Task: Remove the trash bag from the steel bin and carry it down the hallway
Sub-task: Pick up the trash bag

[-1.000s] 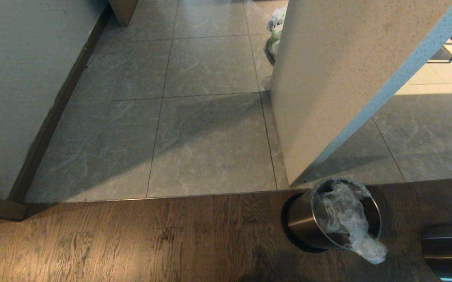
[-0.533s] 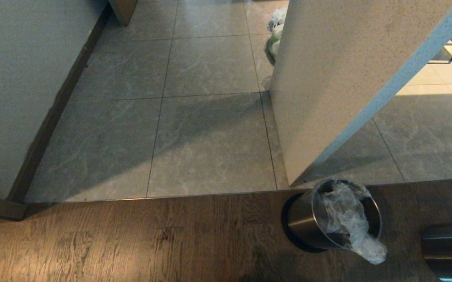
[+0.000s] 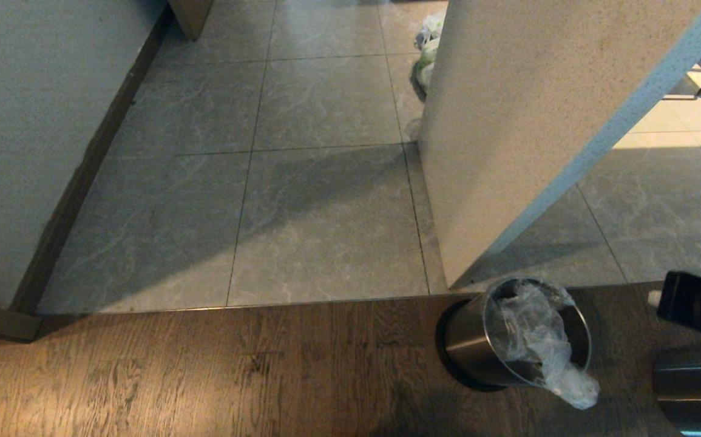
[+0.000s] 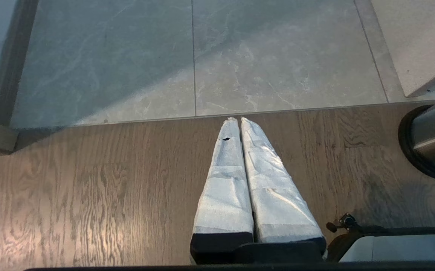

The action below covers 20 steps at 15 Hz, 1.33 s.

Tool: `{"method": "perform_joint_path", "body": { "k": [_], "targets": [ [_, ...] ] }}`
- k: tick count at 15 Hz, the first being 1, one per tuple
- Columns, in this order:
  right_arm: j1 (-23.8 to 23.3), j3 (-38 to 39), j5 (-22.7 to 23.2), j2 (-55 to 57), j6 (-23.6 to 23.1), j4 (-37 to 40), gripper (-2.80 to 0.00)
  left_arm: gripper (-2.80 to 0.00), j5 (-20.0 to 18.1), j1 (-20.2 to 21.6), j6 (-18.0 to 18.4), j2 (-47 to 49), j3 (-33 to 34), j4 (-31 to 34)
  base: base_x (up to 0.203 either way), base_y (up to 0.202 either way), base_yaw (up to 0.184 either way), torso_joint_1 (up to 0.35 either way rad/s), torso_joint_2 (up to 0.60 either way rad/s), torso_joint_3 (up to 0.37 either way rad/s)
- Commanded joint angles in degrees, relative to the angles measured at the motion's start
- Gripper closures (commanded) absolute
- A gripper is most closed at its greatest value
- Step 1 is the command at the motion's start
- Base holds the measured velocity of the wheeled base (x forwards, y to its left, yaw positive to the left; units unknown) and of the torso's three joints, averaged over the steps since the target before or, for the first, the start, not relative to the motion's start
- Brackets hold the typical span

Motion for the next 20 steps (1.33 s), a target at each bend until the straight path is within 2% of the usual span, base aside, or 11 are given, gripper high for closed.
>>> {"method": "perform_joint_path", "body": {
  "k": [1,4,5,6,9,13,20],
  "targets": [
    [3.8,5.4,0.6,-5.8,-2.9,2.9,0.00,0.00,0.0,0.0,0.0,0.0,0.0,0.0,0.000,0.000,0.000,0.000,0.00,0.000],
    [7.7,6.2,0.8,-5.1,-3.9,6.7,0.00,0.00,0.0,0.0,0.0,0.0,0.0,0.0,0.000,0.000,0.000,0.000,0.00,0.000],
    [8.5,6.3,1.3,-3.9,-3.5,7.1,-2.46,0.00,0.0,0.0,0.0,0.0,0.0,0.0,0.000,0.000,0.000,0.000,0.00,0.000],
    [9.5,6.8,2.1,-2.5,-3.1,6.8,-2.80,0.00,0.0,0.0,0.0,0.0,0.0,0.0,0.000,0.000,0.000,0.000,0.00,0.000],
    [10.3,5.8,3.1,1.9,-2.5,4.7,-2.80,0.00,0.0,0.0,0.0,0.0,0.0,0.0,0.000,0.000,0.000,0.000,0.00,0.000],
    [10.6,4.9,2.9,11.0,-2.9,-4.0,-2.80,0.00,0.0,0.0,0.0,0.0,0.0,0.0,0.000,0.000,0.000,0.000,0.00,0.000],
    [12.1,4.0,2.5,27.0,-3.3,-13.5,-2.80,0.00,0.0,0.0,0.0,0.0,0.0,0.0,0.000,0.000,0.000,0.000,0.00,0.000]
  ]
}}
